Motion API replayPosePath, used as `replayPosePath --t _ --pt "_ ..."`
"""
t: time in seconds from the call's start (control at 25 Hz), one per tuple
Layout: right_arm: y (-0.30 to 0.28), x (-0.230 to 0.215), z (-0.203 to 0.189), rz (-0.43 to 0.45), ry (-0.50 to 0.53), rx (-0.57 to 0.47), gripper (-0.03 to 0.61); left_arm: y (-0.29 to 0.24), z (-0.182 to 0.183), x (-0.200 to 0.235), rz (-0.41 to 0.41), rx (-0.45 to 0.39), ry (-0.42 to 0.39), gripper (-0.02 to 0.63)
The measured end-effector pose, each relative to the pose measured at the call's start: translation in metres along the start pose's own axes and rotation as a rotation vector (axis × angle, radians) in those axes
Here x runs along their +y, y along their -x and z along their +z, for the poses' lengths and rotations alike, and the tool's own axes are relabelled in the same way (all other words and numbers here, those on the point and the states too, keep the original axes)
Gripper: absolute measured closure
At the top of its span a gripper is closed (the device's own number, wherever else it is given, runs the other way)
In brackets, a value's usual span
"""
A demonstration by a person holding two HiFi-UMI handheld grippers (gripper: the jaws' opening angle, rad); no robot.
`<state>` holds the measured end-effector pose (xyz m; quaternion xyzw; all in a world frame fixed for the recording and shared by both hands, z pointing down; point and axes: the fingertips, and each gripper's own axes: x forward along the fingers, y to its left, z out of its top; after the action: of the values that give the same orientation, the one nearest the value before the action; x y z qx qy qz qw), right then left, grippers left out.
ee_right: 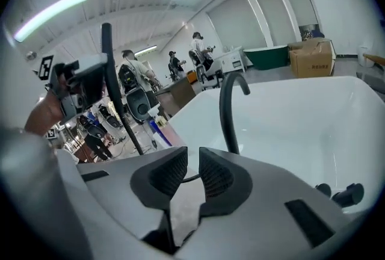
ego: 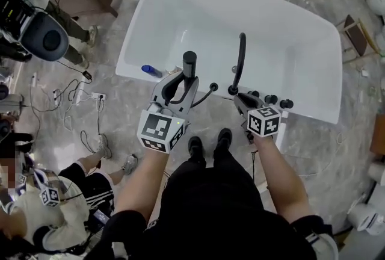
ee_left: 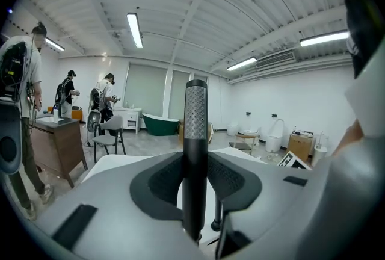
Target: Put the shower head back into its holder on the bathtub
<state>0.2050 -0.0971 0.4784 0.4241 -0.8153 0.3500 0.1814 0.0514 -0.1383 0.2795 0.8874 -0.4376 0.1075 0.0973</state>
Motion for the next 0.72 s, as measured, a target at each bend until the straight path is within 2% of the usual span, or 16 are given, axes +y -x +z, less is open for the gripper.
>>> replayPosePath --t 0.24,0.56,0.72 --pt "0.064 -0.016 0.055 -0.01 0.031 -0.101 0.508 -0.013 0.042 -0.011 0.029 -0.007 -0.021 0.483" --pt "0.121 -0.019 0.084 0.0 0.095 -0.206 0.512 -0.01 0.064 -0.034 0.054 -0.038 -0.054 0.483" --pt "0.145 -0.024 0.102 0.021 0.064 -0.275 0.563 -0.012 0.079 -0.043 0.063 -0.051 -0.062 0.485"
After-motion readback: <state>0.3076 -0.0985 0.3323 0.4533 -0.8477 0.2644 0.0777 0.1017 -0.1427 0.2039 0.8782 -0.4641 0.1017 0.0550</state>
